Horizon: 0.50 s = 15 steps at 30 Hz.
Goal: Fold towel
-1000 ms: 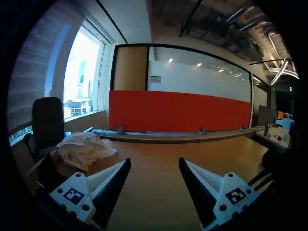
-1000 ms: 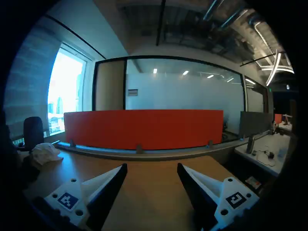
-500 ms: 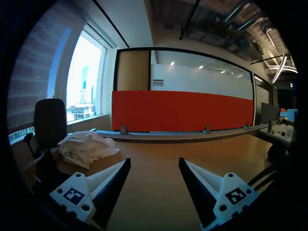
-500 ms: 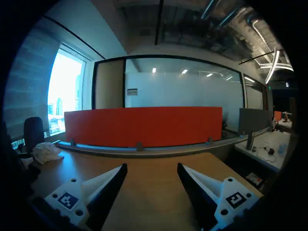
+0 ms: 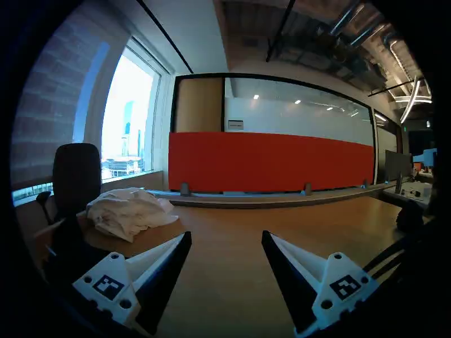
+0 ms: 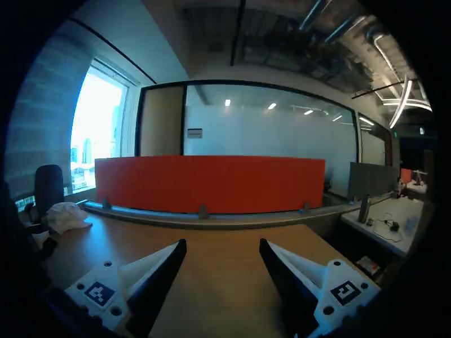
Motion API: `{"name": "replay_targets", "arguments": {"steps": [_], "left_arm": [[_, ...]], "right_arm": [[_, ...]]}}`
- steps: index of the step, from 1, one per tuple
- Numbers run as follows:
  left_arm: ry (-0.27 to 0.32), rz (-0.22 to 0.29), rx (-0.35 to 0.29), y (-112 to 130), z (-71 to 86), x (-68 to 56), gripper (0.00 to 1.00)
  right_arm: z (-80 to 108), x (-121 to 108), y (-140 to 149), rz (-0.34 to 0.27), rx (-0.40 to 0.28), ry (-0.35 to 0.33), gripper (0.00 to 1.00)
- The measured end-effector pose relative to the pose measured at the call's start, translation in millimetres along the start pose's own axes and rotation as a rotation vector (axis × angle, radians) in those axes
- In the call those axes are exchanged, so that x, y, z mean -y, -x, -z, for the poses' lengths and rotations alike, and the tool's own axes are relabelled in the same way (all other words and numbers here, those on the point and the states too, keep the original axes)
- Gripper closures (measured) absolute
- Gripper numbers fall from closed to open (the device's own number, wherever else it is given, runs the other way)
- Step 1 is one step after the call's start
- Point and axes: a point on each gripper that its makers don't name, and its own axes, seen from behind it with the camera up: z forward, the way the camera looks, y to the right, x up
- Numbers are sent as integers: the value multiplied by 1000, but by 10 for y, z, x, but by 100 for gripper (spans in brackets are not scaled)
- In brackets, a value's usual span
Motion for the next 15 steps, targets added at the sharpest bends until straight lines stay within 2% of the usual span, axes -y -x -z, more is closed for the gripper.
{"name": "replay_targets", "arguments": {"steps": [15], "left_arm": [[0, 1, -33, 167, -103, -11, 8]], "right_arm": [[6, 27, 66, 6, -27, -4, 0]]}}
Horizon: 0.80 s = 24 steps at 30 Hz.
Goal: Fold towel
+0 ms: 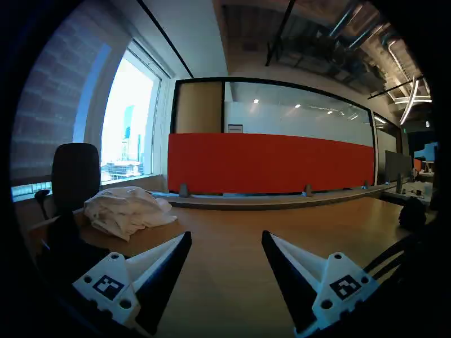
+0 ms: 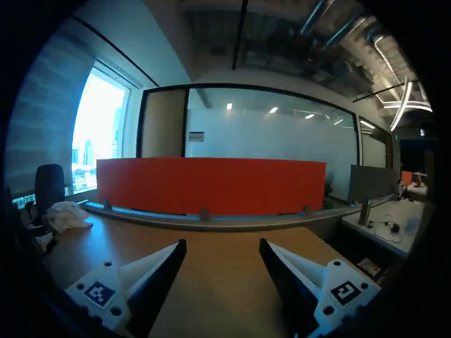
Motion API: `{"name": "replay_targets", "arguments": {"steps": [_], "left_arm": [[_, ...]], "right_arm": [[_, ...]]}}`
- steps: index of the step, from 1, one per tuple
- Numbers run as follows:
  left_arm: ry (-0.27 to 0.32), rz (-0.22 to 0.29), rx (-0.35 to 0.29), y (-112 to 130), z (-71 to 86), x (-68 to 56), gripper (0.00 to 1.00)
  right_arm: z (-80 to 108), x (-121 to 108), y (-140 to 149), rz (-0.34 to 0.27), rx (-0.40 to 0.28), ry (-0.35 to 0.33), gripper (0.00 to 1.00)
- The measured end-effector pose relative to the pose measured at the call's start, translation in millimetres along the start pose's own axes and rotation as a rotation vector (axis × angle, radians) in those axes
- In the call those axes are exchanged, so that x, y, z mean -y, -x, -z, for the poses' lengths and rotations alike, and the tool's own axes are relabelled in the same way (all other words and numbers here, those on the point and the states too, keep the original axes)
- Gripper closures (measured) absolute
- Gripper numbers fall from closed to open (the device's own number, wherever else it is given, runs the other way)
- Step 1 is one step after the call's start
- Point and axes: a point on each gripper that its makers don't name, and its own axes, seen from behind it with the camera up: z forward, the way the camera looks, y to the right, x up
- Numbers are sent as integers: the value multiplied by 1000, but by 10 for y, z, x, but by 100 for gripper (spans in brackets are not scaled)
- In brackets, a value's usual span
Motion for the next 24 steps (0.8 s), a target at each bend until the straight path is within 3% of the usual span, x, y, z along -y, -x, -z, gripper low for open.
{"name": "replay_targets", "arguments": {"steps": [24], "left_arm": [[0, -19, -13, 165, -14, -1, 8]], "right_arm": [[2, -35, 92, 5, -3, 13, 0]]}}
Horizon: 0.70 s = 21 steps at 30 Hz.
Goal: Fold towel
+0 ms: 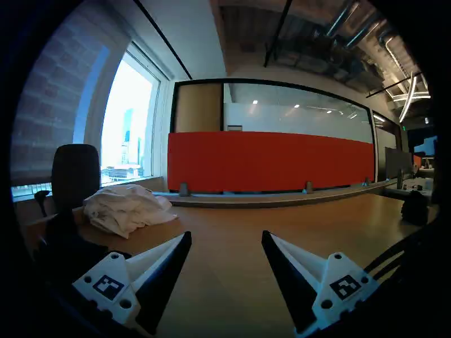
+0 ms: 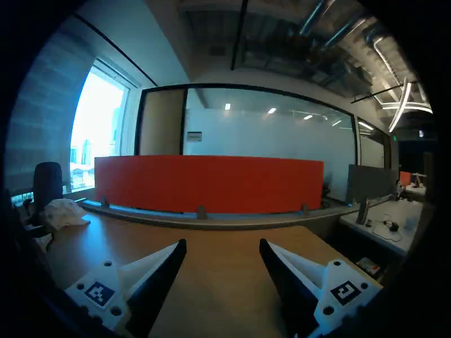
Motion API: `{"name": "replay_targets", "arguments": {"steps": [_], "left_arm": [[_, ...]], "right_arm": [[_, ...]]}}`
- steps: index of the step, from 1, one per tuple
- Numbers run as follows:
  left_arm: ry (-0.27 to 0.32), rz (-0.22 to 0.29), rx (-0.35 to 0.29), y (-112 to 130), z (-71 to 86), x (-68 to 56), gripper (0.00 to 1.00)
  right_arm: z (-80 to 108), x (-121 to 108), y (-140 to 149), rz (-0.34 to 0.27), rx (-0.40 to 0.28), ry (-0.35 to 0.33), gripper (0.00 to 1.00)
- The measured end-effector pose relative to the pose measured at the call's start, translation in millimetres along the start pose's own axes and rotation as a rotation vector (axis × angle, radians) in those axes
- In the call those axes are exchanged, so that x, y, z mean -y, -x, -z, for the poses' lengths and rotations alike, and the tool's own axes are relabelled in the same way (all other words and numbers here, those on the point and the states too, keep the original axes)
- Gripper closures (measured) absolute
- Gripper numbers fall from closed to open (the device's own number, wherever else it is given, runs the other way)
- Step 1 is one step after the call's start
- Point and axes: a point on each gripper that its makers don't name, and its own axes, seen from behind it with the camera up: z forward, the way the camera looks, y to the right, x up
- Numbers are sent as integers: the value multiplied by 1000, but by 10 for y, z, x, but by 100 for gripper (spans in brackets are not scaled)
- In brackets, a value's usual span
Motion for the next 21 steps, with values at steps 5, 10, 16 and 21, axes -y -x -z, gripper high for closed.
{"name": "replay_targets", "arguments": {"steps": [5, 10, 16, 21], "left_arm": [[2, -7, 0, 2, 8, -16, 8], [2, -8, 0, -1, 7, -19, 8], [2, -9, 0, 2, 4, -22, 8], [2, -9, 0, 3, 1, -20, 8]], "right_arm": [[-2, 11, -24, 3, -5, 1, 0], [-27, -7, -28, 8, -12, 5, 0], [-67, -76, 15, 12, -26, 21, 0], [-98, -133, 48, 3, -35, 30, 0]]}}
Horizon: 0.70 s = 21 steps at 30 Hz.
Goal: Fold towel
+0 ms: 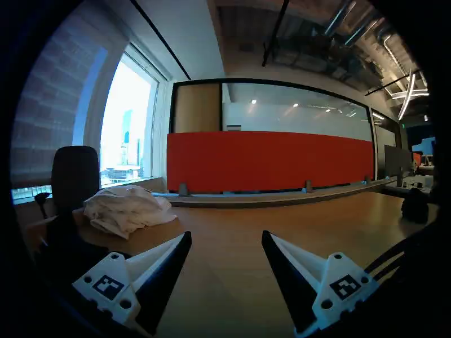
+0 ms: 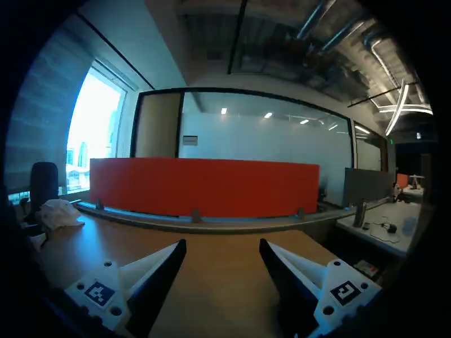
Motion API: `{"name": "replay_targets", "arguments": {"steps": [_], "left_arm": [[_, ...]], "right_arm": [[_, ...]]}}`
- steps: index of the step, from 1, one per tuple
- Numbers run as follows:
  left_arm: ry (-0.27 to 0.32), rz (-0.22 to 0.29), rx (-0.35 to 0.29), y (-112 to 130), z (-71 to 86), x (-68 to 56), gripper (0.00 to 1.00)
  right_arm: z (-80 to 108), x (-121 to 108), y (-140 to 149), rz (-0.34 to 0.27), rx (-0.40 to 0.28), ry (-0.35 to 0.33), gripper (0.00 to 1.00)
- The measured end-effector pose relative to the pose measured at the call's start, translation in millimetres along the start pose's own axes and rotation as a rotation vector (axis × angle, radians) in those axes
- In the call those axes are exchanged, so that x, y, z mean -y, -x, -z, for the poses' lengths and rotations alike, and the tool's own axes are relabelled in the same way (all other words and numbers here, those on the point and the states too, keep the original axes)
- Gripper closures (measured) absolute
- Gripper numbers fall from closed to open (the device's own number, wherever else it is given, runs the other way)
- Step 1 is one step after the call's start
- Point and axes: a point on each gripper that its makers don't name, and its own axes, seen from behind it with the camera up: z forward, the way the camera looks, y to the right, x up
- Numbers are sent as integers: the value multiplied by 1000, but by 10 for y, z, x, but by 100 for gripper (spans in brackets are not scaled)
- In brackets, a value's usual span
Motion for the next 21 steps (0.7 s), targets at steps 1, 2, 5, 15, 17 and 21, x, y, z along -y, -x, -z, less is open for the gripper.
{"name": "replay_targets", "arguments": {"steps": [1, 2, 5, 15, 17, 21], "left_arm": [[0, 0, 0, 1, 0, 1, 8], [0, 0, 0, 2, 0, 1, 8], [0, 0, 0, 3, 1, -4, 8], [0, 0, 0, 3, 3, -5, 8], [0, 0, 0, 4, 7, -6, 8], [0, 0, 0, 4, 9, -10, 8]], "right_arm": [[-3, -14, 3, -1, -4, 2, 0], [-5, -26, 6, -3, -7, 4, 0], [-24, -49, 57, -5, -16, 6, 0], [-64, -113, 348, -15, -8, 8, 0], [-75, -118, 397, -17, -10, 8, 0], [-111, -104, 491, -30, -12, 5, 0]]}}
